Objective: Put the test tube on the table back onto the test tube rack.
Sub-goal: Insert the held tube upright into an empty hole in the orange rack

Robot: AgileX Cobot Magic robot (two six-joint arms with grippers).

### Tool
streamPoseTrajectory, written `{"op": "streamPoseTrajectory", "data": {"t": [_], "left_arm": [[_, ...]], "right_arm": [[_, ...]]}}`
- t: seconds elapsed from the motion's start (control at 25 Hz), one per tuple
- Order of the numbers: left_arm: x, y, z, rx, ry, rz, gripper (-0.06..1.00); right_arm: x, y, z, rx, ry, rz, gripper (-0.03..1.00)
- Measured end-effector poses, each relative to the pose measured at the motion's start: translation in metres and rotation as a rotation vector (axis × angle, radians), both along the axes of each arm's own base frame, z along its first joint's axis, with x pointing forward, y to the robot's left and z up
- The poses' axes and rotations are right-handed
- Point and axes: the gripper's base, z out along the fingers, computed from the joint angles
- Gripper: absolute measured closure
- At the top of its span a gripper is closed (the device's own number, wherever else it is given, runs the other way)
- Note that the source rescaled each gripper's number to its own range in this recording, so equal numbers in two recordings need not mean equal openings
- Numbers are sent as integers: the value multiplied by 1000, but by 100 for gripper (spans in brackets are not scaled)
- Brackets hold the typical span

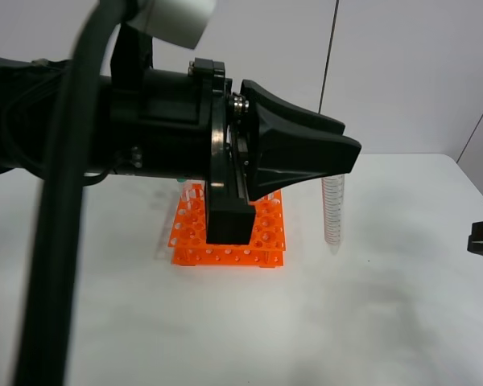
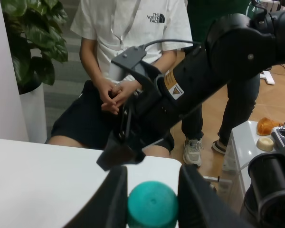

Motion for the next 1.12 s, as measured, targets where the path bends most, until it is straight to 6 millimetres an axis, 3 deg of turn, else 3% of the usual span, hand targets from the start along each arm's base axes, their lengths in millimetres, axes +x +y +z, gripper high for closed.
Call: {"op": "streamPoseTrajectory", "data": {"t": [0.44, 0.8, 0.96, 1.12], "left_arm": [[0, 0, 0, 0, 0, 0, 94], [0, 0, 0, 0, 0, 0, 94], [0, 0, 0, 0, 0, 0, 94], [0, 0, 0, 0, 0, 0, 94]], "right_arm": [[-1, 4, 0, 13, 14, 47, 14], [-5, 4, 24, 5, 122, 77, 16], [-18, 5, 35, 5, 137, 82, 16], [-48, 9, 42, 16, 185, 84, 16]]}}
